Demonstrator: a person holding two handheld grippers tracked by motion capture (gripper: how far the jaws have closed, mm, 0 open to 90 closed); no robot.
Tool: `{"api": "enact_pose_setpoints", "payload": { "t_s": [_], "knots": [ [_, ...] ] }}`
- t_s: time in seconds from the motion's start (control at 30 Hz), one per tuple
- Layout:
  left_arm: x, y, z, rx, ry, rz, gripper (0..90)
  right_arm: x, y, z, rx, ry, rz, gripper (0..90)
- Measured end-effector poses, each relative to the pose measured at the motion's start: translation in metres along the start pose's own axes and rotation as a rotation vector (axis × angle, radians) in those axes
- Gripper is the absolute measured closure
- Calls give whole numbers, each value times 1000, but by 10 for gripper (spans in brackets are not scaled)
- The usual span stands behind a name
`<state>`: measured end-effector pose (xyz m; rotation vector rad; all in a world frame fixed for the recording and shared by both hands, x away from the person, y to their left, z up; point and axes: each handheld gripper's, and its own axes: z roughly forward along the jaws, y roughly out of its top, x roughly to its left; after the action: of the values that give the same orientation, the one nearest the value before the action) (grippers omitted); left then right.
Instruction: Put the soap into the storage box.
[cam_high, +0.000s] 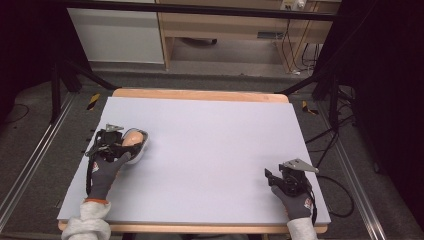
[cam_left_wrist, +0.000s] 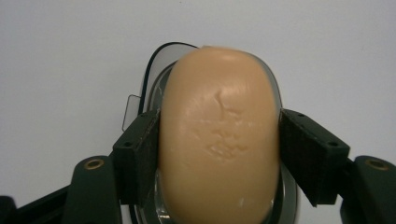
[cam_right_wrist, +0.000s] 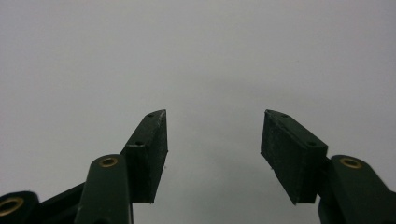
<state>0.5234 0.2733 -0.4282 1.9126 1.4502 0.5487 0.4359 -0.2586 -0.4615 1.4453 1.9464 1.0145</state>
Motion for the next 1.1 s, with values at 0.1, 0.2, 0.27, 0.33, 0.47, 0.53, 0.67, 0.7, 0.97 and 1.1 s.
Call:
{"api": "enact_pose_setpoints", "payload": {
  "t_s": [0.1, 0.2, 0.27, 0.33, 0.47, 0.53, 0.67, 0.7, 0.97, 1.1],
  "knots": [
    [-1, 1, -2, -2, 4, 18, 314, 0, 0, 0, -3, -2, -3, 410],
    [-1, 1, -7, -18, 2, 14, 321, 0, 0, 0, -2, -3, -2, 410],
    [0, 1, -11, -19, -3, 23, 320, 0, 0, 0, -2, -1, 2, 410],
    [1, 0, -13, -27, -8, 25, 320, 0, 0, 0, -3, -2, 0, 410],
    [3, -3, -21, -53, -33, 18, 321, 0, 0, -1, -4, 0, 6, 410],
    [2, -6, -26, -69, -39, 23, 323, 0, 1, -1, -12, -1, 7, 411],
    [-4, -14, -33, -95, -70, 36, 323, 0, 2, -1, -16, 3, 15, 410],
    [-5, -16, -34, -99, -72, 37, 322, 0, 2, -1, -16, 2, 14, 409],
    [-17, -43, -45, -127, -94, 58, 292, 1, 6, 3, -15, 5, 18, 406],
    [-20, -55, -50, -121, -86, 74, 269, 2, 9, 7, -11, 3, 28, 404]
  ]
}}
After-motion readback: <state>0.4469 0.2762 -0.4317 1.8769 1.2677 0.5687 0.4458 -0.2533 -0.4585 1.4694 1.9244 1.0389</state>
